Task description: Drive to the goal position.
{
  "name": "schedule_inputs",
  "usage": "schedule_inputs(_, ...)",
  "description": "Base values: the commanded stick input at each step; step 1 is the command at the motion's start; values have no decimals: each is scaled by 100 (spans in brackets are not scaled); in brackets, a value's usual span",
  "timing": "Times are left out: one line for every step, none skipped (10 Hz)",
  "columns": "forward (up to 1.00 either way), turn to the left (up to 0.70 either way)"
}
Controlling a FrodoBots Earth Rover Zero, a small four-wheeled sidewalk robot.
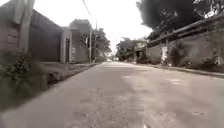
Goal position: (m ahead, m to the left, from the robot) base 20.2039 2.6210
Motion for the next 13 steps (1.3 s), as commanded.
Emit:
schedule_inputs(85,0)
schedule_inputs(85,0)
schedule_inputs(85,0)
schedule_inputs(85,0)
schedule_inputs(85,0)
schedule_inputs(85,0)
schedule_inputs(85,0)
schedule_inputs(85,0)
schedule_inputs(85,0)
schedule_inputs(85,0)
schedule_inputs(85,0)
schedule_inputs(85,0)
schedule_inputs(85,5)
